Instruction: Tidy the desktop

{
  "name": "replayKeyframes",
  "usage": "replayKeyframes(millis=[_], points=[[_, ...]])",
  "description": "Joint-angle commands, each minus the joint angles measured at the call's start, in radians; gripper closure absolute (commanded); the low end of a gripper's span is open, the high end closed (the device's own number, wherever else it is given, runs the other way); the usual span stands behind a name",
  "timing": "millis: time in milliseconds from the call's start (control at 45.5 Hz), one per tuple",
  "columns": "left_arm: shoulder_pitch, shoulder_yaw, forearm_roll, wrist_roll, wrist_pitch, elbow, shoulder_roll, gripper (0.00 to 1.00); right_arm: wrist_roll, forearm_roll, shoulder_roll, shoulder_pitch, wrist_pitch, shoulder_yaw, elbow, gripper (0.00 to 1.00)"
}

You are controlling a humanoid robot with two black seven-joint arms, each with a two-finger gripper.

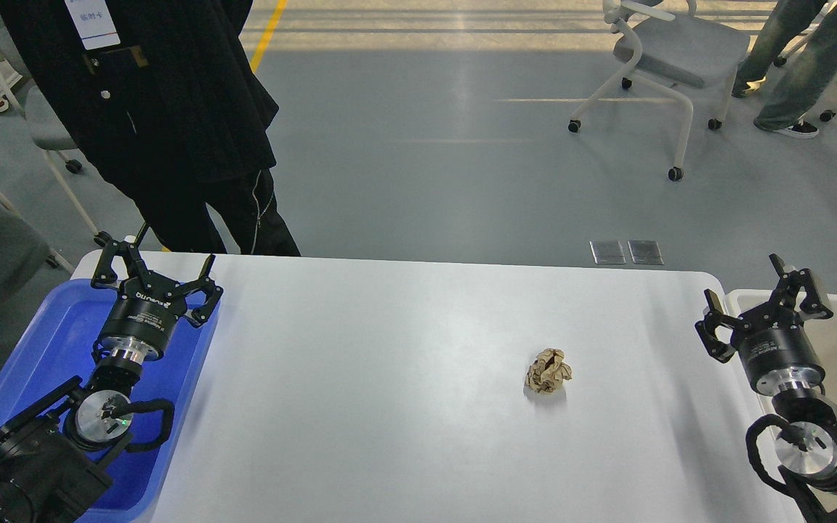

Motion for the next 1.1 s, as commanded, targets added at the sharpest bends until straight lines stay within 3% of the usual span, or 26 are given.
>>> replayKeyframes(millis=[0, 242, 484, 769, 901, 1077], points=[[0.0, 0.0, 0.0, 0.0, 0.0, 0.0, 0.0, 0.0, -0.001, 0.0, -0.004, -0.008, 0.005, -0.003, 0.004, 0.0], [-0.001, 0.0, 0.0, 0.0, 0.0, 0.0, 0.0, 0.0, -0.018, 0.0, -0.023, -0.006, -0.001, -0.012, 0.039, 0.0], [-0.001, 0.0, 0.0, 0.0, 0.0, 0.0, 0.0, 0.0, -0.142, 0.0, -0.114, -0.015, -0.026, -0.038, 0.161, 0.0], [-0.001, 0.002, 0.003, 0.0, -0.005, -0.001, 0.0, 0.0, -0.141, -0.029, -0.327, 0.002, -0.009, -0.238, 0.194, 0.0], [-0.001, 0.002, 0.003, 0.0, -0.005, -0.001, 0.0, 0.0, -0.138, -0.217, -0.438, 0.061, -0.006, -0.37, 0.271, 0.0], [-0.001, 0.002, 0.003, 0.0, -0.005, -0.001, 0.0, 0.0, -0.135, -0.44, -0.456, 0.104, -0.006, -0.396, 0.297, 0.0]])
